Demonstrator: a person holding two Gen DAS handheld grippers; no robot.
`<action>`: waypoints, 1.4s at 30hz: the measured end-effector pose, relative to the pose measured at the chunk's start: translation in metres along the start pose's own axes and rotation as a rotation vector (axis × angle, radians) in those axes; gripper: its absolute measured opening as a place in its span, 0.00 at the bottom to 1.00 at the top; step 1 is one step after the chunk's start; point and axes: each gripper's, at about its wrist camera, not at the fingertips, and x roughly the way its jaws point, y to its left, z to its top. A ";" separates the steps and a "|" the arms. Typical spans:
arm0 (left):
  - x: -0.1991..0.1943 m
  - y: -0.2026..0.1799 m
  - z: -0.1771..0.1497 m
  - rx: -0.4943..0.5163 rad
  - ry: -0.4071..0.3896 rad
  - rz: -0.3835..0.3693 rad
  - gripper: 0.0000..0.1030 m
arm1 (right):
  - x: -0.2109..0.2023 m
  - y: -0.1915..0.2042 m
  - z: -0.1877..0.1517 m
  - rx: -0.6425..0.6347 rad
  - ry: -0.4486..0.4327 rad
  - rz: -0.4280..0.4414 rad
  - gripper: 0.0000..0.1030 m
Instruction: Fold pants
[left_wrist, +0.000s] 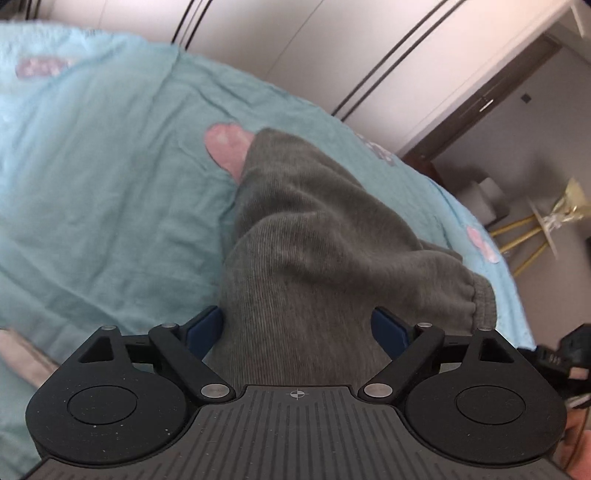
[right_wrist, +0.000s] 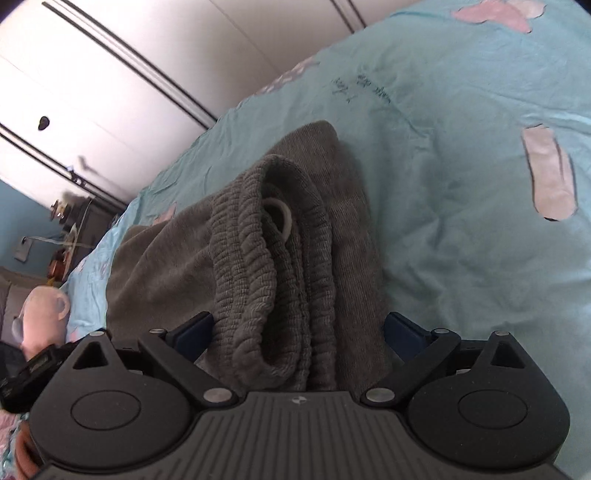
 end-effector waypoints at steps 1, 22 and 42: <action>0.003 0.004 0.002 -0.013 0.008 -0.007 0.89 | 0.003 -0.002 0.001 -0.026 0.021 0.016 0.95; 0.065 0.018 0.015 -0.038 0.243 -0.189 0.92 | 0.051 -0.033 0.036 -0.072 0.226 0.295 0.96; 0.054 -0.037 0.011 0.061 0.103 0.003 0.39 | 0.026 0.028 0.012 -0.210 0.074 0.073 0.64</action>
